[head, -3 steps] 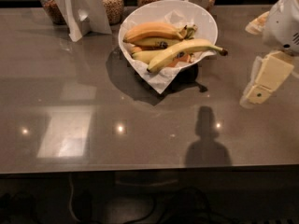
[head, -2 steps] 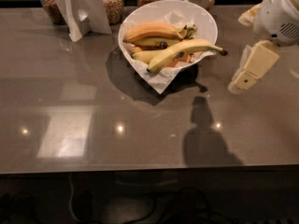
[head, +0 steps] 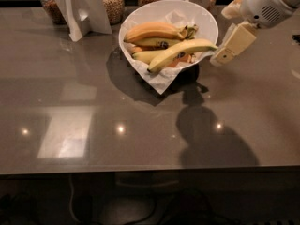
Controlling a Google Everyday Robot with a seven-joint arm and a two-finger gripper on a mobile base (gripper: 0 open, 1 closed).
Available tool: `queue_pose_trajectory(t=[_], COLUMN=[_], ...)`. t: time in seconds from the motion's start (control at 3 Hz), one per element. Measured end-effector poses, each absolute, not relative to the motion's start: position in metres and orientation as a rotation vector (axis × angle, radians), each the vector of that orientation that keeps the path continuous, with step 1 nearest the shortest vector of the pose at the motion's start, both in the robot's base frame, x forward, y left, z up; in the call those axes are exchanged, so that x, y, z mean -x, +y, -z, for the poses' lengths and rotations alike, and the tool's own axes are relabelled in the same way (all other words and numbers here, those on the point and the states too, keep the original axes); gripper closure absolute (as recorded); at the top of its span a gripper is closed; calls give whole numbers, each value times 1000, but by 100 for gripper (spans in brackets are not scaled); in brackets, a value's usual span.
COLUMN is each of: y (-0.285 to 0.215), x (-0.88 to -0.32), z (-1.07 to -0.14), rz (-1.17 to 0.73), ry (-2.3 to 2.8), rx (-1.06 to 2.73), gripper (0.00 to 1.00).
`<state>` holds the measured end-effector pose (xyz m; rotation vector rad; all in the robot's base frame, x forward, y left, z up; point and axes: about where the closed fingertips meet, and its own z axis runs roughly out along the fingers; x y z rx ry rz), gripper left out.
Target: Pick banana from white bowl
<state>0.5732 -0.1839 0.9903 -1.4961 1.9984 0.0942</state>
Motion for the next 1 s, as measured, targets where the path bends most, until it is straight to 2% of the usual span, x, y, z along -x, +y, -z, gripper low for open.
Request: queue_pose_trajectory(t=[0.33,0.67,1.0], y=[-176,-166,-158], x=[-599,-617,-629], z=[-988,-982,-974], rz=[-116,-133,-134], ry=[1964,1935,1898], rx=[1481,1478,1482], gripper=[31,36,35])
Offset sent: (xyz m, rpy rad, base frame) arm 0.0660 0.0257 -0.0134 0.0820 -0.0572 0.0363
